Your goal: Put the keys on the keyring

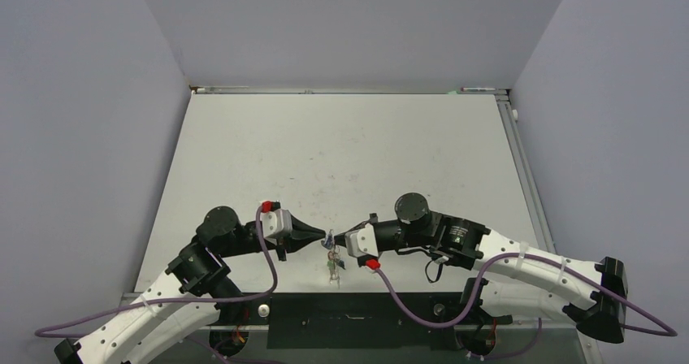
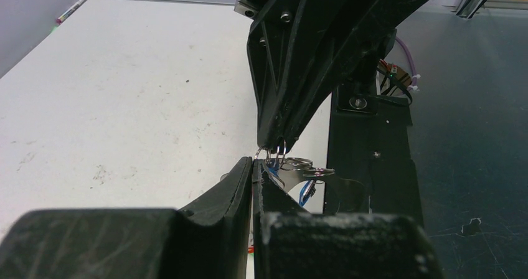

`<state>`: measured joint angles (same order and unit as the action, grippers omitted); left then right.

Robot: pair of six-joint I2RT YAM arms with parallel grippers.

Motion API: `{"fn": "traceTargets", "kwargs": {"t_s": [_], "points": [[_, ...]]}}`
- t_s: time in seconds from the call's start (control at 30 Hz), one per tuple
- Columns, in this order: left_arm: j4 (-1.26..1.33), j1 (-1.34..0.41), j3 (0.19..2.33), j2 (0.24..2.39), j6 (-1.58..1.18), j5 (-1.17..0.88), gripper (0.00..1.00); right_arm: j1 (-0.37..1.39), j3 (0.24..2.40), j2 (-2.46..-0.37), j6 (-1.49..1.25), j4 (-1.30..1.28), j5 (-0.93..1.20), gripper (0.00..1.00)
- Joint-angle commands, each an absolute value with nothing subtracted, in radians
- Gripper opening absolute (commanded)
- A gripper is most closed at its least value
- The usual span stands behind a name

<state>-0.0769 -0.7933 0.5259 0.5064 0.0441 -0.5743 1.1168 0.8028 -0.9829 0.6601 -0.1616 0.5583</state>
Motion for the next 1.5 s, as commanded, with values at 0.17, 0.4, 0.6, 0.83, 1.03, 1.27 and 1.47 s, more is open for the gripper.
{"fn": "traceTargets", "kwargs": {"t_s": [0.17, 0.4, 0.6, 0.83, 1.03, 1.27, 1.47], "points": [[-0.015, -0.805, 0.522, 0.502, 0.02, -0.642, 0.0, 1.092, 0.798, -0.988, 0.632, -0.039, 0.624, 0.05], [-0.015, -0.811, 0.518, 0.499, 0.017, -0.655, 0.0, 1.088, 0.801, -0.992, 0.626, -0.035, 0.629, 0.05], [-0.015, -0.811, 0.517, 0.491, 0.02, -0.654, 0.0, 1.085, 0.799, -0.992, 0.624, -0.035, 0.629, 0.05], [0.02, -0.813, 0.514, 0.488, 0.02, -0.657, 0.0, 1.085, 0.801, -0.996, 0.62, -0.037, 0.637, 0.05], [0.021, -0.813, 0.512, 0.49, 0.021, -0.654, 0.0, 1.085, 0.823, -1.012, 0.627, -0.069, 0.671, 0.05], [0.021, -0.814, 0.512, 0.492, 0.021, -0.656, 0.0, 1.085, 0.821, -1.01, 0.637, -0.075, 0.67, 0.05], [-0.038, -0.813, 0.528, 0.492, 0.029, -0.506, 0.0, 1.085, 0.813, -0.998, 0.643, -0.066, 0.621, 0.05]]}}
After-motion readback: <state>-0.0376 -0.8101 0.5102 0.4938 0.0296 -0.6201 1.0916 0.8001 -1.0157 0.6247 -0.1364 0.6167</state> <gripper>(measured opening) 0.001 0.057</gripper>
